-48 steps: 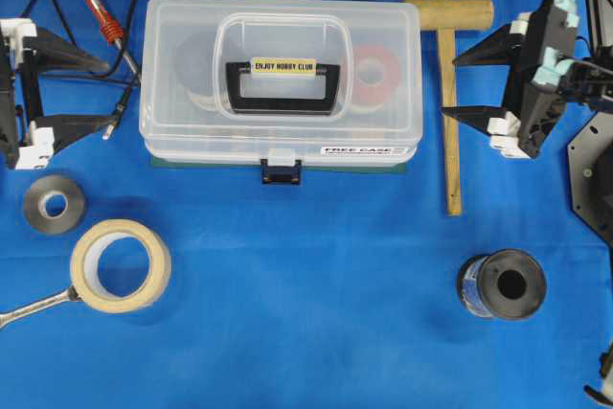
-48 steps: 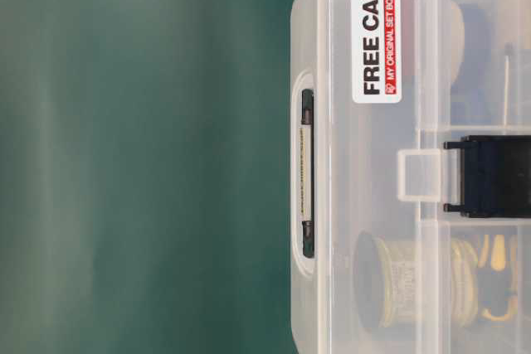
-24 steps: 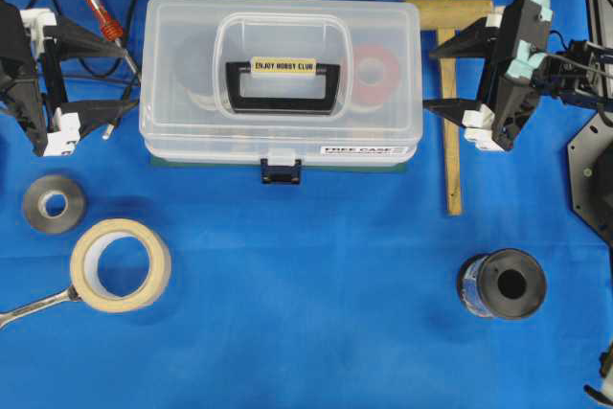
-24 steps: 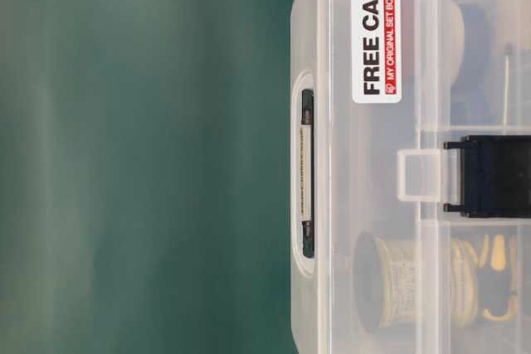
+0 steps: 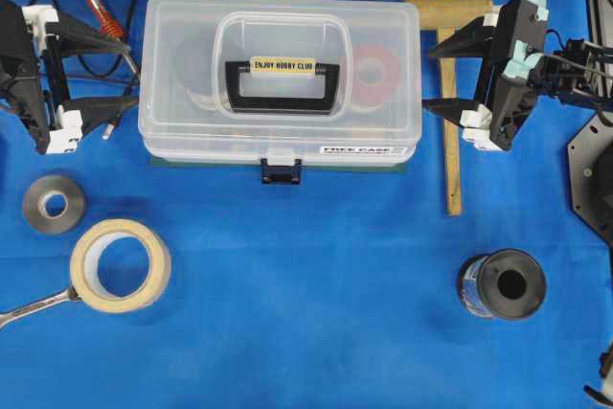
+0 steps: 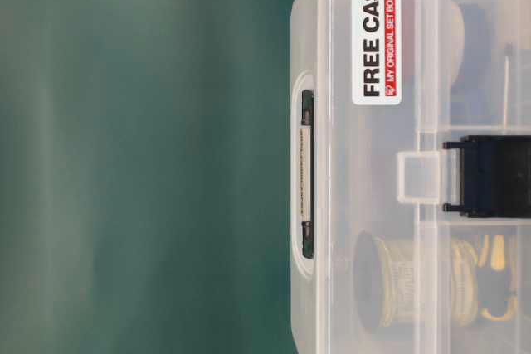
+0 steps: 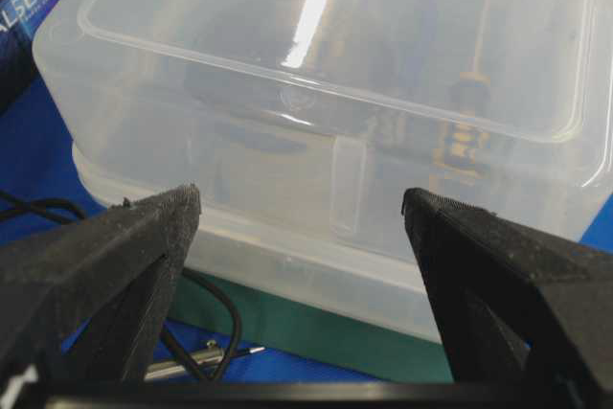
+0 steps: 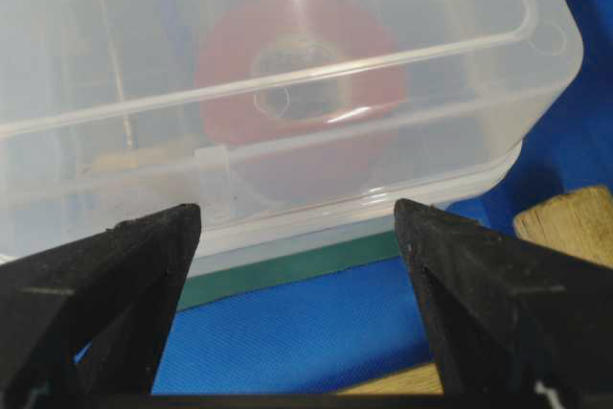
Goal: Open the tool box with both arms.
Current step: 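Position both open grippers at the lid edges on either side of the box, then lift the clear lid upward and back with both grippers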
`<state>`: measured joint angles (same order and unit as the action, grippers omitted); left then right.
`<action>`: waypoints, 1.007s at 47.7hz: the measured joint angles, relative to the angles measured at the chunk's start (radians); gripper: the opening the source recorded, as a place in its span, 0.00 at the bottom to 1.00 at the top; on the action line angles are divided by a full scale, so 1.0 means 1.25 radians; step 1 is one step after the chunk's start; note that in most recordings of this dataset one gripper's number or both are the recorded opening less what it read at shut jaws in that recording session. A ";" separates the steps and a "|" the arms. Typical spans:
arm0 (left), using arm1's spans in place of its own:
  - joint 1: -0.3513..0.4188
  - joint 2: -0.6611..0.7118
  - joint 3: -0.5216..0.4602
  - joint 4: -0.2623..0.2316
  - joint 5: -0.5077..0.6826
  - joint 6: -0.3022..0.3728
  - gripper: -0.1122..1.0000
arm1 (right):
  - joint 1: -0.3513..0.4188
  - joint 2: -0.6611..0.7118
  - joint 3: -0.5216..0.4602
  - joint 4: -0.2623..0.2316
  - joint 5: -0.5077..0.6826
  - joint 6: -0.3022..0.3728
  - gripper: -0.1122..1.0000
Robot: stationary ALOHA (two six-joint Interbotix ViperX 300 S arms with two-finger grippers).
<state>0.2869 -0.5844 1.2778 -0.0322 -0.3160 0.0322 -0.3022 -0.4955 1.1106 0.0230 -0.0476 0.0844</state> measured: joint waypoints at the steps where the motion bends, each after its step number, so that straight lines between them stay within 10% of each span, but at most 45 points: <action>1: 0.001 0.000 0.000 0.000 0.000 0.000 0.87 | 0.000 -0.001 -0.001 0.000 0.000 -0.001 0.85; 48: 0.081 -0.034 -0.044 -0.002 -0.048 0.077 0.87 | -0.075 -0.151 -0.009 -0.009 -0.015 -0.009 0.85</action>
<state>0.3881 -0.6274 1.2226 -0.0353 -0.3758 0.1289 -0.3958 -0.6842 1.0999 0.0123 -0.0660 0.0736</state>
